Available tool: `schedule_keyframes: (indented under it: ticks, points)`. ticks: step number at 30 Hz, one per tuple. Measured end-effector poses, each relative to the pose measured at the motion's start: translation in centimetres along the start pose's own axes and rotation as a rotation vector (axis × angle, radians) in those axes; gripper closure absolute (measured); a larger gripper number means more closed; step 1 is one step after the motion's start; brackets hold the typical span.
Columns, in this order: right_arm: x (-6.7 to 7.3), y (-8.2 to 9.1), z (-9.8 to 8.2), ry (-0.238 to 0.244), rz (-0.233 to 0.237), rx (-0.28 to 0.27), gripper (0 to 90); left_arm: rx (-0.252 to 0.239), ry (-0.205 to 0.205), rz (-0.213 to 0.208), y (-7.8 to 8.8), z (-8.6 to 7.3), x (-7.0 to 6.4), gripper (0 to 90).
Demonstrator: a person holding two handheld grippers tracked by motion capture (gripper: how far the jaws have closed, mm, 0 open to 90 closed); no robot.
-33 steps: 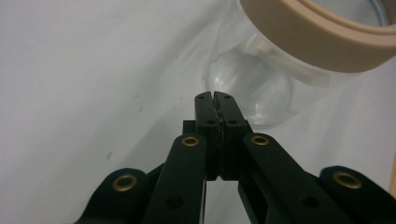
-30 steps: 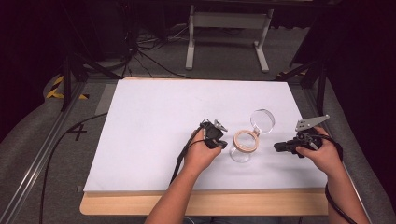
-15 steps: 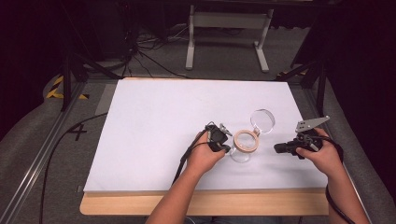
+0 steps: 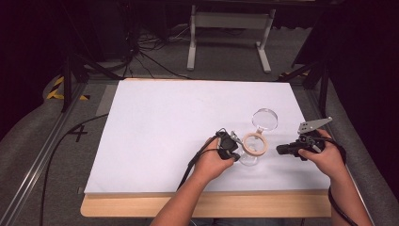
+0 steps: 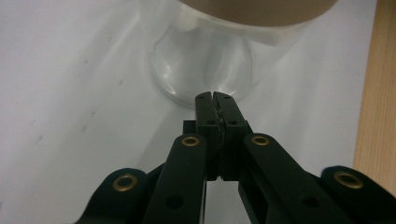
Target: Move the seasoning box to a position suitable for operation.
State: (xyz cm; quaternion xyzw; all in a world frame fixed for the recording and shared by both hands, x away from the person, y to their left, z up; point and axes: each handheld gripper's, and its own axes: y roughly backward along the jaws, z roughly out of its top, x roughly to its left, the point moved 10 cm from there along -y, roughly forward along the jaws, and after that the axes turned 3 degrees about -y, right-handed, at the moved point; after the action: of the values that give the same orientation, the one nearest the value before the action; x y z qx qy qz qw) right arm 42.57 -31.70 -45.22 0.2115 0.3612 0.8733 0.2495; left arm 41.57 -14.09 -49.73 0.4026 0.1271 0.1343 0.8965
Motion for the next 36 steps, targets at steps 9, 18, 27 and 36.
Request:
schedule_keyframes:
  ticks: [9,18,27,36]
  points:
    - [0.0,0.2,0.0,-0.001,-0.003,-0.004,85.5,0.010,-0.048,-0.061,-1.9,1.5,-2.1,89.5]
    - [-0.2,0.4,-0.1,-0.004,-0.007,-0.011,85.5,-0.005,-0.043,-0.078,-2.4,2.2,-2.4,89.6]
    - [-0.1,0.4,-0.2,-0.002,-0.007,-0.008,85.5,-0.013,-0.052,-0.083,-2.8,2.7,-2.5,89.5]
    - [0.1,0.9,0.4,0.009,-0.008,-0.050,87.7,-0.017,-0.026,-0.037,0.3,2.4,-1.5,89.7]
